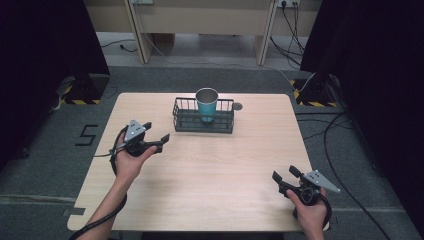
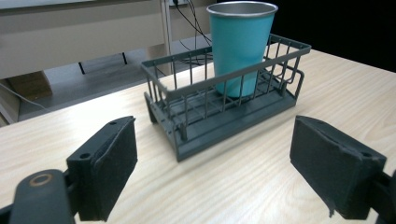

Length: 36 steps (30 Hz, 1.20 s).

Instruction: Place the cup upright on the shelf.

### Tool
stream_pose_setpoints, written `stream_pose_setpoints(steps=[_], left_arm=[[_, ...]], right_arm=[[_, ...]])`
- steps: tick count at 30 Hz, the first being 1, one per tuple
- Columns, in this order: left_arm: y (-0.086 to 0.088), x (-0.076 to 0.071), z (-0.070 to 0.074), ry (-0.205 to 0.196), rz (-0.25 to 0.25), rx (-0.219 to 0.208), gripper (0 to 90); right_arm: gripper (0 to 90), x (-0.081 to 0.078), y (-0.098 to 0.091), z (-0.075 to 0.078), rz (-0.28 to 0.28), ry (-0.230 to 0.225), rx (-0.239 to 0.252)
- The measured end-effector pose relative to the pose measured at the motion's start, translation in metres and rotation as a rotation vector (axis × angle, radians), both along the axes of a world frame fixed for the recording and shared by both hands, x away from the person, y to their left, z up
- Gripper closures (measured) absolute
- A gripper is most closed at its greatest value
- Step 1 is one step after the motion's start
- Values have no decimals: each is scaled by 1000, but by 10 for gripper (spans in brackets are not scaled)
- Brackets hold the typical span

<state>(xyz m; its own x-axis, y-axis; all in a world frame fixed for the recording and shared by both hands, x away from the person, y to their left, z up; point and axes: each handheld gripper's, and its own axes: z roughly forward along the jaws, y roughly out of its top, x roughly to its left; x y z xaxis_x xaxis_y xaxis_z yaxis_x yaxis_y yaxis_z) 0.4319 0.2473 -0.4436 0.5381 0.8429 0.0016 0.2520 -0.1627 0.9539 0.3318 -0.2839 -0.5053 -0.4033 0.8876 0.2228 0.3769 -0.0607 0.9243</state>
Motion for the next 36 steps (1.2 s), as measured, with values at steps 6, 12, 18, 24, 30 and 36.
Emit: stream_pose_setpoints(steps=[6,12,18,24,30,36], left_arm=[[19,-16,-12,12,25,-1,144],[34,-32,-23,20,45,1,144],[45,-47,-35,29,58,1,144],[50,-56,-44,31,74,-9,144],[51,-65,-52,38,79,7,145],[50,-67,-54,35,76,11,145]], right_arm=[[217,0,-1,0,-5,-2,3],[217,0,0,0,-5,0,0],[217,0,-1,0,-8,7,-1],[217,1,-1,0,-10,6,-4],[217,0,-1,1,-4,-3,-6],[217,-1,0,1,1,-3,-10]])
